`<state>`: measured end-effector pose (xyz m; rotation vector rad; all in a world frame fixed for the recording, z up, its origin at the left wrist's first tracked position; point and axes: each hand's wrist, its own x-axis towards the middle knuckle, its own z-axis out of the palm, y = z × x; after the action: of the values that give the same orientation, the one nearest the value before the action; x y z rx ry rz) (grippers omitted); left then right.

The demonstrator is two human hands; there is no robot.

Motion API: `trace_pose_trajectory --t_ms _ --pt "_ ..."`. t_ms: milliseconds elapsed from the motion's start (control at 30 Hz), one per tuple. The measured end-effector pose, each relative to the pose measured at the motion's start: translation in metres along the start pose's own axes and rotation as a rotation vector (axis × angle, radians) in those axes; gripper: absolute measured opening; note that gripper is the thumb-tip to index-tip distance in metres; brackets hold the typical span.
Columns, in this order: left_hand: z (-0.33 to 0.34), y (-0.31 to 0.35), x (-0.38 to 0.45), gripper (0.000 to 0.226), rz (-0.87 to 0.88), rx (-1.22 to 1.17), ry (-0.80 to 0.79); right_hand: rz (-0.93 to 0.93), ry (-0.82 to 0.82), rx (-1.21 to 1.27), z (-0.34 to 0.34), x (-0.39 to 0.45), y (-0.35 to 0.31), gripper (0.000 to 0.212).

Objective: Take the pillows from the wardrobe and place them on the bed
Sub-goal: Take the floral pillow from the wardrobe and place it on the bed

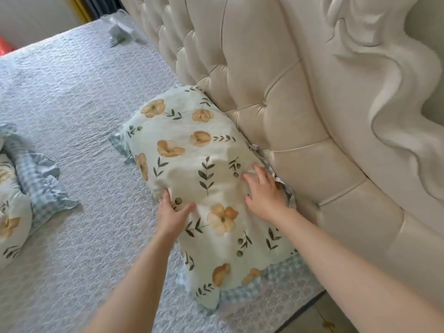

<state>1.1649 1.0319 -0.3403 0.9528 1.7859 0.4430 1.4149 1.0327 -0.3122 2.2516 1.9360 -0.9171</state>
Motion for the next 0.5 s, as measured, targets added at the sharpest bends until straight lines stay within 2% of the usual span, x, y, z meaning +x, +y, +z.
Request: trace_pose_trajectory --t_ms 200,333,500 --pt "0.007 -0.002 -0.011 0.111 -0.059 -0.158 0.021 0.006 -0.009 0.021 -0.001 -0.005 0.009 0.066" --pt "0.016 0.005 -0.017 0.11 0.026 -0.097 0.114 0.011 -0.005 -0.007 0.006 -0.009 0.02 0.072" --pt "0.011 -0.006 -0.02 0.104 0.048 -0.06 0.079 -0.001 0.04 -0.071 0.014 -0.014 0.02 0.072"
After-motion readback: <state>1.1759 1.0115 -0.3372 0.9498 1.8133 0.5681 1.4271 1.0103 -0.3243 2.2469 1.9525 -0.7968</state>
